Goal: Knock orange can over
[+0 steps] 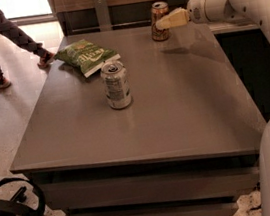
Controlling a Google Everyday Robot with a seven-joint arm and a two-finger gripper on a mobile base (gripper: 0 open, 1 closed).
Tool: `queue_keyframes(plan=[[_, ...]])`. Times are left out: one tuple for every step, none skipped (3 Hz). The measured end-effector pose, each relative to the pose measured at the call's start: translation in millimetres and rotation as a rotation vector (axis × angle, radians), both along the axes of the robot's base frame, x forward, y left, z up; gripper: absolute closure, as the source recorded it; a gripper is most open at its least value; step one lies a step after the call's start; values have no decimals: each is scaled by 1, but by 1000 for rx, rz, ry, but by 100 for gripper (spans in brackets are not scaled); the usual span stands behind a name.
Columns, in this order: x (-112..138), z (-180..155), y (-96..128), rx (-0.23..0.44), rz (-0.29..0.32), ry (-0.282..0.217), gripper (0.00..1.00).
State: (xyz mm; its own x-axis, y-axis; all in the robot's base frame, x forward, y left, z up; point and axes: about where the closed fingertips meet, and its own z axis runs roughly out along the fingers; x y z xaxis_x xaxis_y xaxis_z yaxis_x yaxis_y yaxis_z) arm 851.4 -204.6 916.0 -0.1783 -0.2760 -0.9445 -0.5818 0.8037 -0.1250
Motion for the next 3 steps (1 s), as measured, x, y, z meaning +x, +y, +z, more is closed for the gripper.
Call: queue_keyframes(plan=[[13, 1, 13, 17, 27, -14, 0], [22, 1, 23, 33, 49, -21, 0], [28, -2, 30, 46, 61, -12, 0]])
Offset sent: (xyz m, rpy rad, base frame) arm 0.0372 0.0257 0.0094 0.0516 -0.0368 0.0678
